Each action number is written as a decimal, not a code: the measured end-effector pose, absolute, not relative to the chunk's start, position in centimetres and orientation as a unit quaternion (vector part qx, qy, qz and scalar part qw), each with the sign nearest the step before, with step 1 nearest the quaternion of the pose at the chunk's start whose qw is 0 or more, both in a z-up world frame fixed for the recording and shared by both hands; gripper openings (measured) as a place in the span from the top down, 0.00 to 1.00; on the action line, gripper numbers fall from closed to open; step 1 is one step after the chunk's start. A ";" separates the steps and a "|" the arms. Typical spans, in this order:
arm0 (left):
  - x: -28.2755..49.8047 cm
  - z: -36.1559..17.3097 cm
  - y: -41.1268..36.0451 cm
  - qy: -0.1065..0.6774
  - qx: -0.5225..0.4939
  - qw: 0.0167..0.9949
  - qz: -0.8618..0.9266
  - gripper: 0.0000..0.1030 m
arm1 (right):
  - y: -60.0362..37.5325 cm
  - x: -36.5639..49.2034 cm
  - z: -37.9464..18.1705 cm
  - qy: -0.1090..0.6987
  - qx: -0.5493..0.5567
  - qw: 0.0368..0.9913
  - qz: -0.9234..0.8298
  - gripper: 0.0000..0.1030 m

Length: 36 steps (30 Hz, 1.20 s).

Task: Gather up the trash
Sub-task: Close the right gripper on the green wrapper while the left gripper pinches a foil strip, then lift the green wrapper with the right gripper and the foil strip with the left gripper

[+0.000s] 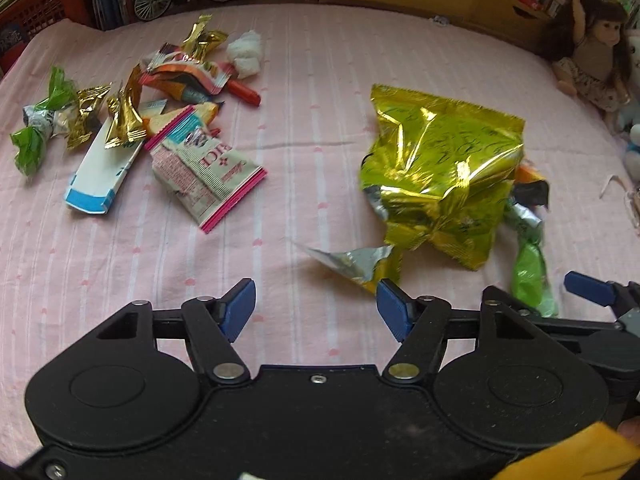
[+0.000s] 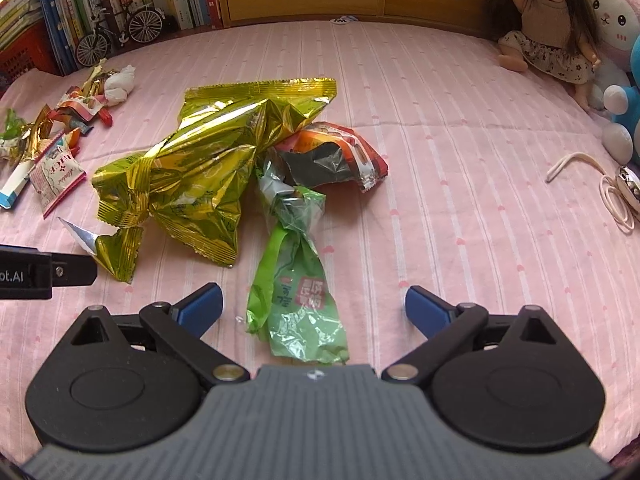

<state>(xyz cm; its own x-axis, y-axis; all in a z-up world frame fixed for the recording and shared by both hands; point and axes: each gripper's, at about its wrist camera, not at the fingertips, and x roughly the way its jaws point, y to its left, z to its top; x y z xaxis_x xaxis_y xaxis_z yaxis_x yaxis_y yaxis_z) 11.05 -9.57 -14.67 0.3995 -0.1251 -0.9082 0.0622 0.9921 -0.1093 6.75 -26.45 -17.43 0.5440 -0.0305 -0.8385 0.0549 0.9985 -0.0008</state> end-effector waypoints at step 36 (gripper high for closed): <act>11.2 -12.9 -10.8 0.528 -0.040 0.846 -0.063 0.91 | -26.4 6.8 -13.5 0.439 0.056 0.896 0.032 0.74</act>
<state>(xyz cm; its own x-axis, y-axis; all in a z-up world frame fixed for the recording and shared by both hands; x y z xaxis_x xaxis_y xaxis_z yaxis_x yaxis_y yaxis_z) 11.24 -10.84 -12.93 0.4354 -0.1493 -0.8878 0.0641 0.9888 -0.1349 6.82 -26.42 -13.54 0.6124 0.1056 -0.7835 -0.0078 0.9918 0.1275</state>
